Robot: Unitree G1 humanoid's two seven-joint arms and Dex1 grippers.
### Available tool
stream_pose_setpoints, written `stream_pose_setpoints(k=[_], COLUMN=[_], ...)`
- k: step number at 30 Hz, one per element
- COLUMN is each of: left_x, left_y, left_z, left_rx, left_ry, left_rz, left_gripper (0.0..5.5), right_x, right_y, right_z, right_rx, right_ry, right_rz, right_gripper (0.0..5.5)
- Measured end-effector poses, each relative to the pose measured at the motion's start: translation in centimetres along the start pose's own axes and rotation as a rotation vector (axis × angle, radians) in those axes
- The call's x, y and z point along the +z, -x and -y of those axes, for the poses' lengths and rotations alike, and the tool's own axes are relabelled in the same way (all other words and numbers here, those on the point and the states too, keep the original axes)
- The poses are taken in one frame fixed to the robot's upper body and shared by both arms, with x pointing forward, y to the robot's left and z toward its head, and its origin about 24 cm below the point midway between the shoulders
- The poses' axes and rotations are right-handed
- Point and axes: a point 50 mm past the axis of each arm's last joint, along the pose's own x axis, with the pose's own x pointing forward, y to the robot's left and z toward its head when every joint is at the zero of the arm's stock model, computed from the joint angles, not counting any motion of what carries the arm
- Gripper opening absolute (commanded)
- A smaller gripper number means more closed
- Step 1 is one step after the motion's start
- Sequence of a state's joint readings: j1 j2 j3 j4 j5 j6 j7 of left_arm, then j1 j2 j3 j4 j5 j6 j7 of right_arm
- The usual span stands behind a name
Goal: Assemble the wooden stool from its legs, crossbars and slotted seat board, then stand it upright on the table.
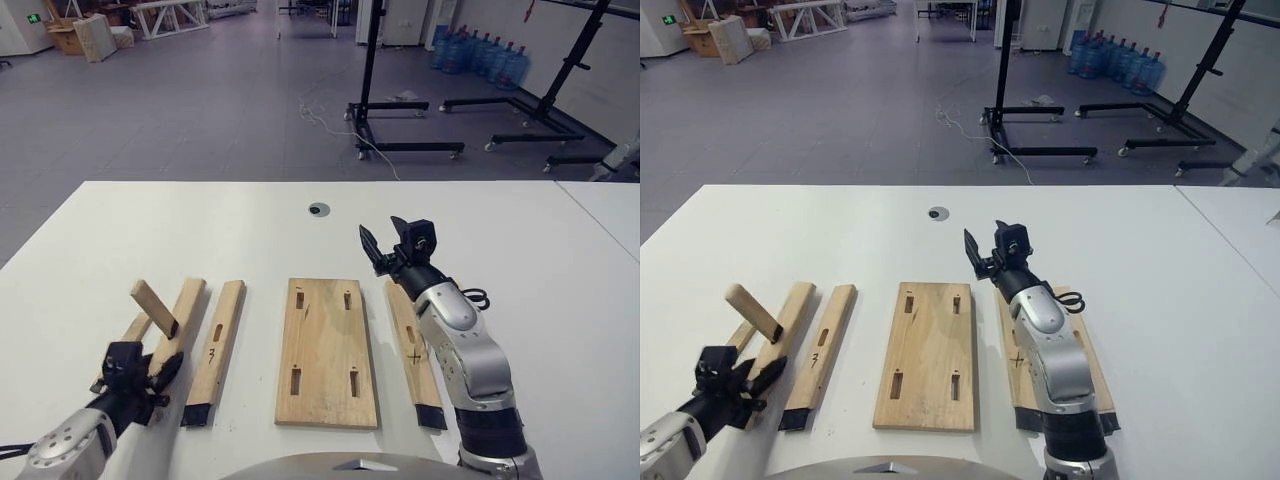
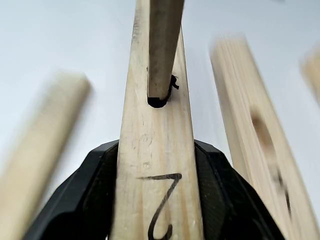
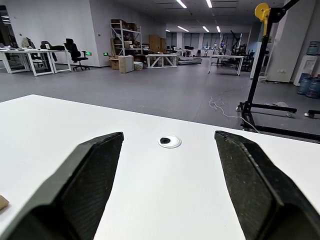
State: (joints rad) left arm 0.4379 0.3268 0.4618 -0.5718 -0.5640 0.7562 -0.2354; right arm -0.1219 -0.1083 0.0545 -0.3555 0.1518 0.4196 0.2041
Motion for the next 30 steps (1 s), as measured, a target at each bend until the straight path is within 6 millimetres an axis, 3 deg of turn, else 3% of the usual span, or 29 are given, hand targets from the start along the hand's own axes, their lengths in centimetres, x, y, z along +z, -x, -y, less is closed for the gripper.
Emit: stream_pose_setpoints(k=[3, 5, 7, 12, 17, 23, 30], left_x=[2.0, 4.2, 5.5, 6.4, 6.7, 6.0, 5.5], left_y=[-1.4, -2.2, -2.2, -0.7, -0.1, -0.1, -0.1], left_z=[1.7, 4.0, 5.8, 7.9, 9.4, 9.9, 10.2], left_rx=[-0.080, -0.246, -0.416, -0.822, -1.112, -1.215, -1.245], left_ry=[0.115, 0.173, 0.197, 0.275, 0.287, 0.268, 0.263], left_rz=[0.086, 0.170, 0.223, 0.254, 0.218, 0.154, 0.146], left_gripper=[2.04, 2.04, 2.04, 2.04, 2.04, 2.04, 2.04], right_x=[0.9, 2.1, 3.3, 5.6, 6.3, 6.7, 6.5], right_y=[-1.0, -1.7, -1.8, -1.0, -1.3, -1.6, -1.9], right_z=[0.7, 1.6, 2.0, 0.9, -1.1, -3.3, -4.0], right_rx=[0.042, 0.127, 0.241, 0.685, 0.957, 1.107, 1.136], right_ry=[-0.078, -0.234, -0.391, -0.753, -0.878, -0.912, -0.916], right_rz=[0.019, 0.054, 0.101, 0.172, 0.140, 0.109, 0.066], right_gripper=[3.35, 3.35, 3.76, 4.09, 4.09, 4.09, 4.09])
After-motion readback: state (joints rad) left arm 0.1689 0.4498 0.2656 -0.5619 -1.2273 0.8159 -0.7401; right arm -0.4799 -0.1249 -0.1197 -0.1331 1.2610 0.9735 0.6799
